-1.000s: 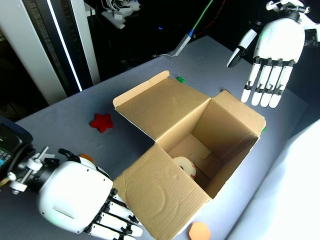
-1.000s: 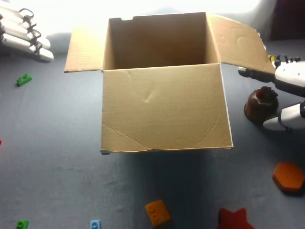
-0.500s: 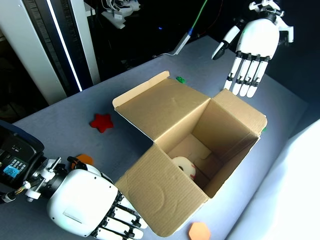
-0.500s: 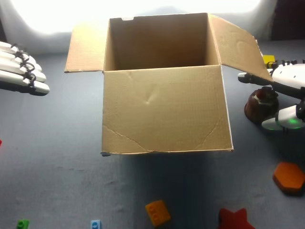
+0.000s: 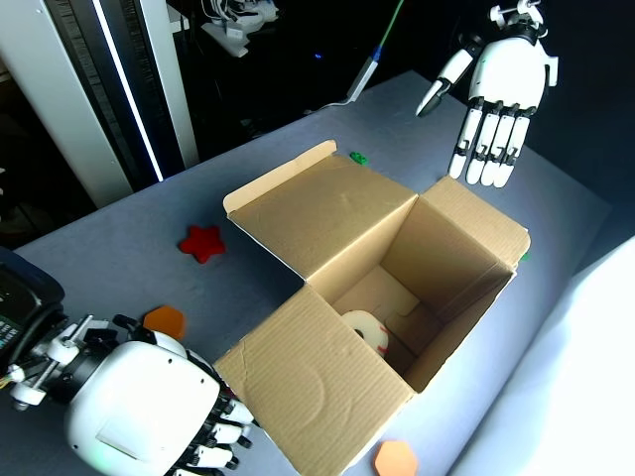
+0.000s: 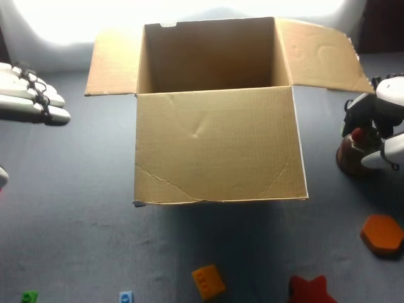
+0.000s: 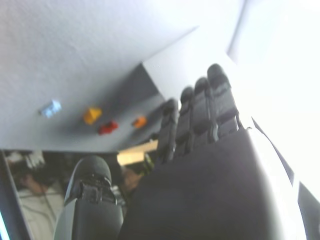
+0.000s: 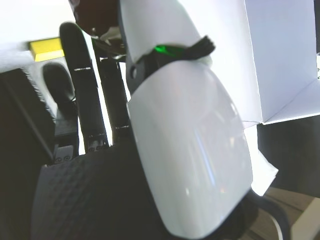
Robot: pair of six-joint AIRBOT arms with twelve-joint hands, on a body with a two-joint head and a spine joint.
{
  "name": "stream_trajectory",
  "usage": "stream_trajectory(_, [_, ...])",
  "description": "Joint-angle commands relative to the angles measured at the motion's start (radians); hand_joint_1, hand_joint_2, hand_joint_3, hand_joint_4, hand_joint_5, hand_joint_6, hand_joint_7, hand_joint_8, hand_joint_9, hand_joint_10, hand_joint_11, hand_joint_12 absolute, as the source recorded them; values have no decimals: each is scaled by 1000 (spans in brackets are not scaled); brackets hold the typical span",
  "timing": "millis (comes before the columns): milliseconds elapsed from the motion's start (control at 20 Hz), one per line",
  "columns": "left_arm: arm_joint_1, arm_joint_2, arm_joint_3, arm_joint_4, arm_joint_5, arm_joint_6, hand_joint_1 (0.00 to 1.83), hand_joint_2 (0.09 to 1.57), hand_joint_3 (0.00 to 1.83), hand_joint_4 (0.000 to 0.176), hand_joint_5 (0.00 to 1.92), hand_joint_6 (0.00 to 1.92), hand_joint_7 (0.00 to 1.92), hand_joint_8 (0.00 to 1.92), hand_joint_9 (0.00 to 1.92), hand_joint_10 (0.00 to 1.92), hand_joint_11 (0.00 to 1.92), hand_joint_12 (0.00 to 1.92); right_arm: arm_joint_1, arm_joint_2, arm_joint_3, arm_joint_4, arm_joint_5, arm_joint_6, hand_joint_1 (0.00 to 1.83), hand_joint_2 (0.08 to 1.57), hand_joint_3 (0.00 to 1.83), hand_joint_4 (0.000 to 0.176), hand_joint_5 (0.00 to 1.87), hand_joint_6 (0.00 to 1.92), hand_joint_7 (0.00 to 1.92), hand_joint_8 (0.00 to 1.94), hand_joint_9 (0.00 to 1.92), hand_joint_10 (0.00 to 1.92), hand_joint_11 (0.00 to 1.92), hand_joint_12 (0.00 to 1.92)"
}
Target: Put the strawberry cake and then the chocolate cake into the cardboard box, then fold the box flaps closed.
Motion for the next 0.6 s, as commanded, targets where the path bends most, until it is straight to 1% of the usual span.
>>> stream_trajectory(0, [2,12,-2,-77,-2,3,0,1194,2,28,87,1,59,0,47,1,0,297,0,15,3,-6,104,6,1216,1134,0,0,934,1014,971,1134,736,1469,428,1920])
stream_trajectory(50, [16,12,-7,-89,6,3,0,1195,2,26,93,2,64,1,55,3,0,323,-1,14,3,-6,104,5,1222,1126,0,0,949,982,988,1113,738,1475,440,1921])
stream_trajectory(100, [22,12,-9,-107,12,3,0,1198,3,24,93,2,62,0,59,4,0,328,-1,14,3,-6,103,6,1217,1132,1,0,928,1017,979,1125,729,1480,428,1921])
stream_trajectory(250, [15,12,-9,-130,24,2,0,1198,1,25,93,0,70,3,62,3,0,301,20,26,-9,-6,87,8,1224,1130,0,0,928,999,987,1134,733,1501,446,1921])
stream_trajectory(300, [10,12,-9,-133,27,-1,0,1197,1,26,90,0,70,2,59,1,0,289,32,49,-29,-6,86,8,1225,1128,0,0,932,990,994,1124,734,1493,433,1921])
stream_trajectory(350, [10,13,-11,-138,27,-5,0,1198,0,24,101,3,78,3,66,3,0,333,42,70,-46,-6,84,8,1225,1129,0,0,931,988,991,1131,732,1494,415,1921])
stream_trajectory(400, [10,13,-14,-139,29,-11,0,1196,0,28,88,0,65,0,61,0,0,329,58,102,-70,-6,83,10,1223,1129,0,0,934,986,989,1127,730,1472,408,1921])
stream_trajectory(450, [10,14,-16,-139,30,-12,0,1196,0,28,88,0,65,0,61,0,0,329,70,118,-81,-6,82,16,1223,1129,0,0,934,986,989,1127,730,1472,408,1921])
stream_trajectory(500, [10,16,-22,-139,31,-12,0,1191,0,29,85,0,64,0,58,0,0,327,96,139,-94,-6,76,23,1222,1138,3,0,919,996,968,1177,715,1488,413,1921])
stream_trajectory(550, [10,18,-28,-137,31,-12,0,1196,0,29,74,0,55,1,43,0,0,292,115,153,-102,-4,66,23,1215,1146,4,0,895,1043,959,1178,714,1474,412,1921])
